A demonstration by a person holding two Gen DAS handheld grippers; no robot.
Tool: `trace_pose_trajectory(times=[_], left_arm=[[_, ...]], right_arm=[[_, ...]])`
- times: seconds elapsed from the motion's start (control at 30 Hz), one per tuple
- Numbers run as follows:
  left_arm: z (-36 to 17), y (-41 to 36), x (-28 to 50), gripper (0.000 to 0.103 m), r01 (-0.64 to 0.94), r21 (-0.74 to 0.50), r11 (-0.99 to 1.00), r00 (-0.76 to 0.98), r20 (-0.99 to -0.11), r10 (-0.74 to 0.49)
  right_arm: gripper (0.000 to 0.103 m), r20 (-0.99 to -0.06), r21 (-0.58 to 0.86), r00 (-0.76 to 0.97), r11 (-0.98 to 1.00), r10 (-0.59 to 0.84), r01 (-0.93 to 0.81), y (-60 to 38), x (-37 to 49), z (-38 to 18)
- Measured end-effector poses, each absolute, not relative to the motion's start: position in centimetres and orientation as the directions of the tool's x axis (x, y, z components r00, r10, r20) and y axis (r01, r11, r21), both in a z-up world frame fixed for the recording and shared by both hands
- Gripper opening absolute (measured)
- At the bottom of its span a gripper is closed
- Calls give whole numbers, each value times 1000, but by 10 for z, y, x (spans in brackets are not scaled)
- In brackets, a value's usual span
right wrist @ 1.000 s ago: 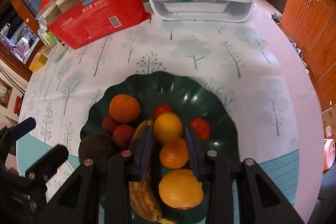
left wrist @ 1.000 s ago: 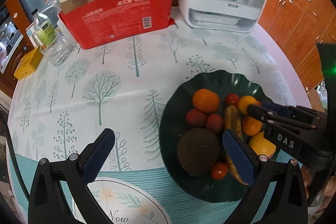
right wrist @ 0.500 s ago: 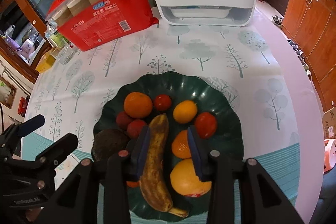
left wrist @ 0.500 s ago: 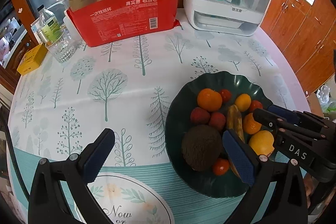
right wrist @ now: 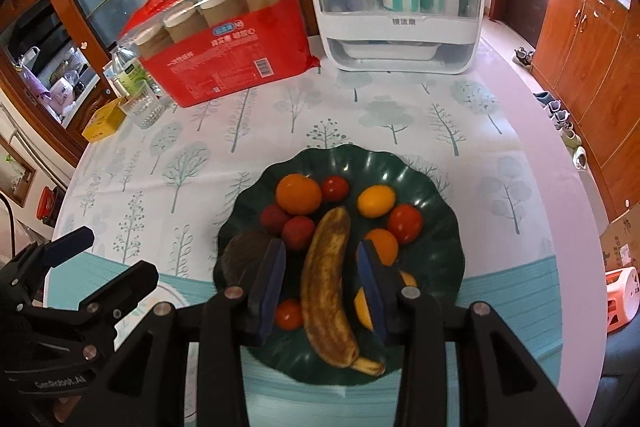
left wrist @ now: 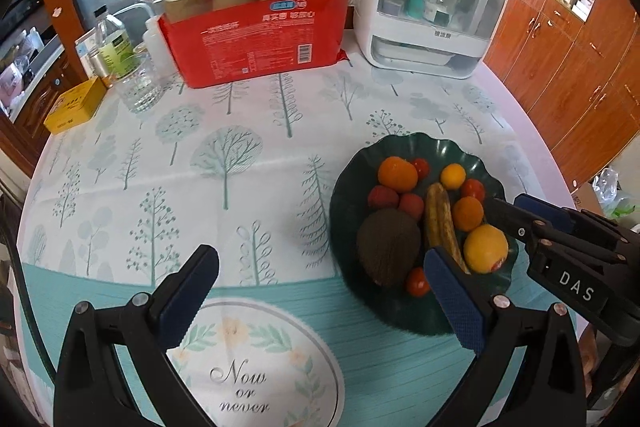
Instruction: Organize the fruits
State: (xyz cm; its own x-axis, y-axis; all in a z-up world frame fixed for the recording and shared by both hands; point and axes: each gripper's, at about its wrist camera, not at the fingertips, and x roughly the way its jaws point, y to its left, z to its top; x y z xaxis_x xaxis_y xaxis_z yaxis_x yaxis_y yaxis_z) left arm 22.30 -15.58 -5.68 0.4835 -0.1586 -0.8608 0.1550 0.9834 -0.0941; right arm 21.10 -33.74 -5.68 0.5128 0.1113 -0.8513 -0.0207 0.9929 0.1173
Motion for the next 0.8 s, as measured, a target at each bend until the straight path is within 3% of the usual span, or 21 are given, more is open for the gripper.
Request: trace_pose_trajectory(times=[0.2, 0.8], left_arm=[[-53, -133, 189, 102, 123, -116, 986, 485, -859, -162], [-30, -74, 64, 102, 73, -110, 991, 518, -845, -132]], right_arm=[[44, -840, 141, 528, 990, 129, -17, -321, 179, -53], [45, -839, 156, 521, 987, 155, -42, -276, 57, -40]])
